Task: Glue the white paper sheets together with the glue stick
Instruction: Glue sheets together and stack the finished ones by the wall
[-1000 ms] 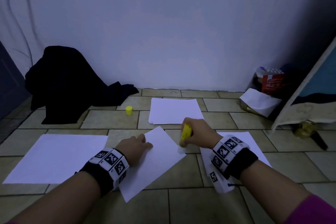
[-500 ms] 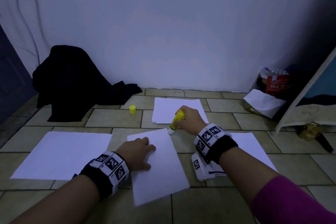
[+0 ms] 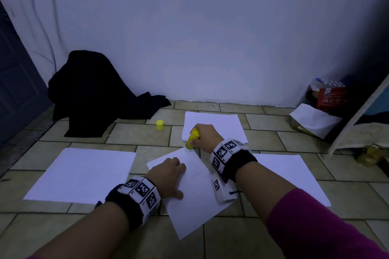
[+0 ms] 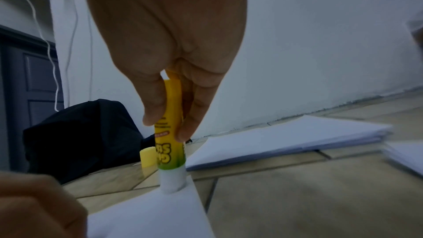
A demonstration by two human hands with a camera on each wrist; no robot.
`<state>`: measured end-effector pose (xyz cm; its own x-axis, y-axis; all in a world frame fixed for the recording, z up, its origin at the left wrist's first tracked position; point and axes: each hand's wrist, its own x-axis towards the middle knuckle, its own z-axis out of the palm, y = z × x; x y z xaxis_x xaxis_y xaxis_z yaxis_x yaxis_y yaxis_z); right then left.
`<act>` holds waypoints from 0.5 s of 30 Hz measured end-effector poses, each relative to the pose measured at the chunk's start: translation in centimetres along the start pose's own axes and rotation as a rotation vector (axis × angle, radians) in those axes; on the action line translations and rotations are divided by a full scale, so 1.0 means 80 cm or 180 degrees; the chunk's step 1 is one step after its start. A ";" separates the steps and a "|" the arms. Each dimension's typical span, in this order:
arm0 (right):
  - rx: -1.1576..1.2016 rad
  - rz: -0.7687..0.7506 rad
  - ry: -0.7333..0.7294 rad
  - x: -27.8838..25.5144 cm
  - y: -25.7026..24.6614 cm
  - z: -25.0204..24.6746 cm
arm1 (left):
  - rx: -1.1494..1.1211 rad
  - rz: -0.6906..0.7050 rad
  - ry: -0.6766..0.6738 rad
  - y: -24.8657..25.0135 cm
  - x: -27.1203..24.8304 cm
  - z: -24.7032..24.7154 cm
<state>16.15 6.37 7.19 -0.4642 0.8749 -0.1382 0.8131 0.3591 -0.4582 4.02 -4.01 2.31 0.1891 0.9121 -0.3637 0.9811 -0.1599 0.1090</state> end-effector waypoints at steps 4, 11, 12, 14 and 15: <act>-0.0502 -0.0185 -0.0308 -0.013 0.005 -0.012 | -0.0037 0.0053 -0.0014 -0.004 0.000 -0.004; -0.0852 -0.0630 -0.0667 -0.062 0.039 -0.024 | 0.0063 0.0166 -0.0041 -0.011 0.003 -0.005; -0.0807 -0.0657 -0.0722 -0.068 0.043 -0.025 | 0.0093 0.0184 -0.0056 -0.011 0.003 -0.005; -0.0728 -0.0725 -0.0871 -0.080 0.049 -0.029 | 0.0160 0.0210 -0.0087 -0.011 0.004 -0.006; -0.0720 -0.0764 -0.0951 -0.085 0.052 -0.030 | 0.0183 0.0220 -0.0107 -0.011 0.005 -0.007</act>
<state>23.53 2.73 8.36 -0.7034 0.6376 -0.3142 0.7108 0.6318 -0.3093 3.25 -3.27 2.58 0.2569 0.8851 -0.3882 0.9662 -0.2445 0.0819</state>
